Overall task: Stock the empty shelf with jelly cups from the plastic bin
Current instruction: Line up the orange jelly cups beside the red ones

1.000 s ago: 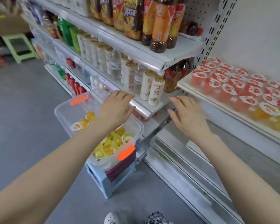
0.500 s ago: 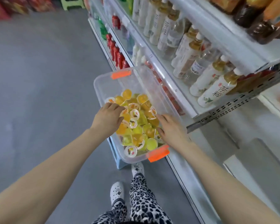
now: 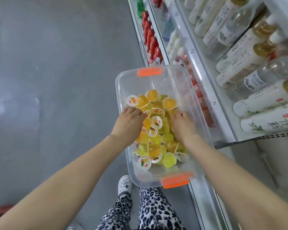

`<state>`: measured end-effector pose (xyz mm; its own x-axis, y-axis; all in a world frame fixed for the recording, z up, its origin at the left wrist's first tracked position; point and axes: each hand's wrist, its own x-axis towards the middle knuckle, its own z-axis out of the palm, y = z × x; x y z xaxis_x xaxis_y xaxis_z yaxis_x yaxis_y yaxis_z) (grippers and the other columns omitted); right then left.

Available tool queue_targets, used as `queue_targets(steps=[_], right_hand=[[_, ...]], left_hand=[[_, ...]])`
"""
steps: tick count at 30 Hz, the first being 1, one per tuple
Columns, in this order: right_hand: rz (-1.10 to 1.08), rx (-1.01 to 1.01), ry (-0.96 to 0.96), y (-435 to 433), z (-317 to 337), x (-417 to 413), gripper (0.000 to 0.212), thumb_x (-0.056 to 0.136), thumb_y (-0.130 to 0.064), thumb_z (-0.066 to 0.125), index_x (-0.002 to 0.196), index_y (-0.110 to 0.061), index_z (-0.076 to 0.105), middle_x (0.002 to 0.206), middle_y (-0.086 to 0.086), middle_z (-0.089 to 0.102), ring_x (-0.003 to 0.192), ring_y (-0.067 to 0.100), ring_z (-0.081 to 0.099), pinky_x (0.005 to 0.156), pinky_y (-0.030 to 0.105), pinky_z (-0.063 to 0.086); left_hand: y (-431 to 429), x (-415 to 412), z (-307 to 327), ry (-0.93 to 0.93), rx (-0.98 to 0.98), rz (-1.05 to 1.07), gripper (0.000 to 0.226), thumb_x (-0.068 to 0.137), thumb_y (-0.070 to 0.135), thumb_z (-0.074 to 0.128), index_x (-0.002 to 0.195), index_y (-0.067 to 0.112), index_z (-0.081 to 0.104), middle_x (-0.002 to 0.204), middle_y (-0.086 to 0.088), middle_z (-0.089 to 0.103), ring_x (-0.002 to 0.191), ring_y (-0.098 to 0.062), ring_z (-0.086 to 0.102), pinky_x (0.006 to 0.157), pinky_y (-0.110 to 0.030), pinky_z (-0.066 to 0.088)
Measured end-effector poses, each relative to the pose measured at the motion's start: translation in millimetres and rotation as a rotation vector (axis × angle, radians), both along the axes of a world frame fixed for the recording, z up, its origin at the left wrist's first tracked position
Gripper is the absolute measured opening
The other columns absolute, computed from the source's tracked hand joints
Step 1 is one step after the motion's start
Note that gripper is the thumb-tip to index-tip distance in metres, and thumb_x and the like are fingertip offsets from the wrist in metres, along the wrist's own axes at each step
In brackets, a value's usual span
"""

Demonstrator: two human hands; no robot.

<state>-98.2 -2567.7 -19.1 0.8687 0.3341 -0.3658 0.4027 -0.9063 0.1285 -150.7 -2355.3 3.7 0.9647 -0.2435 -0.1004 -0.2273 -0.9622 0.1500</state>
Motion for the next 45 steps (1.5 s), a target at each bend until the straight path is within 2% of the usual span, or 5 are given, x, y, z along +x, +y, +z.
queue_targets(steps=[9,16,19,28,45], right_hand=[[-0.141,0.251,-0.007,-17,14,-26,0.066,0.078,-0.007,0.066,0.137,-0.015,0.039,0.124,0.013,0.038,0.087,0.029,0.054,0.062,0.032,0.039],[-0.143,0.390,-0.166,-31,26,-47,0.047,0.078,-0.013,0.060,0.123,-0.011,0.048,0.112,0.011,0.054,0.097,0.029,0.054,0.077,0.037,0.049],[-0.179,0.441,-0.212,-33,29,-56,0.044,0.077,-0.012,0.061,0.120,-0.010,0.050,0.114,0.011,0.053,0.099,0.028,0.053,0.079,0.037,0.051],[-0.313,0.524,-0.315,-40,57,-97,0.046,0.073,-0.014,0.065,0.117,-0.013,0.053,0.115,0.011,0.054,0.101,0.032,0.055,0.080,0.037,0.047],[-0.633,0.687,-0.625,-105,156,-195,0.044,0.081,-0.028,0.068,0.119,-0.017,0.050,0.110,0.004,0.057,0.102,0.027,0.051,0.078,0.033,0.039]], left_hand=[[-36,23,-4,0.301,0.272,0.131,0.030,0.096,0.038,0.053,0.118,0.018,0.058,0.110,-0.005,0.063,0.106,-0.026,0.054,0.078,-0.033,0.038],[-49,32,-19,0.418,0.475,0.137,0.036,0.091,0.057,0.051,0.080,0.022,0.057,0.072,0.002,0.049,0.082,-0.021,0.053,0.064,-0.030,0.038],[-48,30,-24,0.385,0.381,0.171,0.016,0.086,0.037,0.061,0.091,0.022,0.063,0.069,0.001,0.048,0.075,-0.021,0.050,0.059,-0.030,0.038],[-50,3,-4,0.387,0.066,-0.020,0.058,0.075,0.037,0.071,0.123,0.017,0.047,0.112,-0.004,0.053,0.087,-0.025,0.055,0.056,-0.030,0.037],[-92,-39,121,-0.031,-0.460,-0.350,0.053,0.077,0.031,0.070,0.123,0.015,0.051,0.117,-0.007,0.059,0.108,-0.028,0.055,0.088,-0.037,0.046]])
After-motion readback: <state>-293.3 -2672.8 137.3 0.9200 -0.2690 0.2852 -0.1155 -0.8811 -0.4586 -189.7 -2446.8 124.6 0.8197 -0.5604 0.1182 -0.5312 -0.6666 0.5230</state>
